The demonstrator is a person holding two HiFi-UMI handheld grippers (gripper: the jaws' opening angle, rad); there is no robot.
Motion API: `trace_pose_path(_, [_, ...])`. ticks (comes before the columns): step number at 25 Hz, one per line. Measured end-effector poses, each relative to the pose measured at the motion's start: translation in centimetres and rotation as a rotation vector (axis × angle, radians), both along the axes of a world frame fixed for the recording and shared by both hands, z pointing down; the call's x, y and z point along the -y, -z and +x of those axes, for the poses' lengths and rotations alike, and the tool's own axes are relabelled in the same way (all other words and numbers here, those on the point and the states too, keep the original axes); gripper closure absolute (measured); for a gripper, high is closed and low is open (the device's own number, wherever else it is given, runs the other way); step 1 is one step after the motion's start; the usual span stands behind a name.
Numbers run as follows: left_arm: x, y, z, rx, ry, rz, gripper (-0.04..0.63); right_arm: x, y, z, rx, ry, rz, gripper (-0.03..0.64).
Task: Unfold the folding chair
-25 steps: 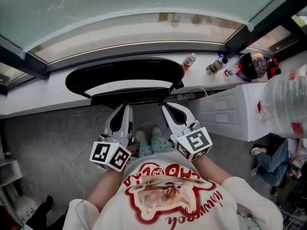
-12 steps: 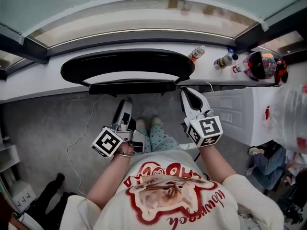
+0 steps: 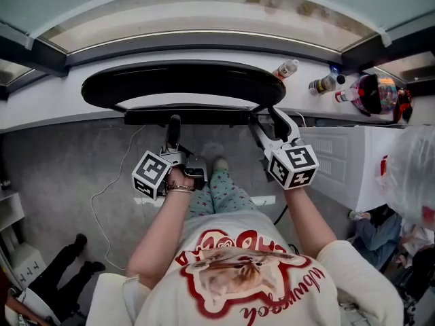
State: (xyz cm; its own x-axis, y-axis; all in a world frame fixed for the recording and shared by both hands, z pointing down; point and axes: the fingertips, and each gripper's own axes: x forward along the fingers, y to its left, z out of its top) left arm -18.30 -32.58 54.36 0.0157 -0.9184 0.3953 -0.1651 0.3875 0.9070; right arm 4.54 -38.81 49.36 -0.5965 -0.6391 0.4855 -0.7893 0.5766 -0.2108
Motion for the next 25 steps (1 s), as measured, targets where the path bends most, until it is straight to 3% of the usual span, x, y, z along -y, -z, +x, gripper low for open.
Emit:
trace_pose_path(1, [0.2,-0.2,-0.2,-0.006,0.016,-0.01,0.208,0.3,-0.3,0.0,0.0,0.008,-0.006,0.334])
trace_pose_path(9, [3.0,-0.9,-1.3,-0.035,0.083,-0.059,0.173,2.6,-2.2,0.5,-0.019,0.024,-0.074,0.311])
trace_pose_path(21, [6.0,-2.8,-1.3,-0.001,0.087,-0.127,0.166,4.3,-4.5,-1.2,-0.058,0.046,-0.12,0.328])
trace_pose_path(25, [6.8,-3.4,-1.0,-0.01,0.065,-0.136,0.166,4.8,-5.2,-1.0,-0.045,0.03,-0.133,0.365])
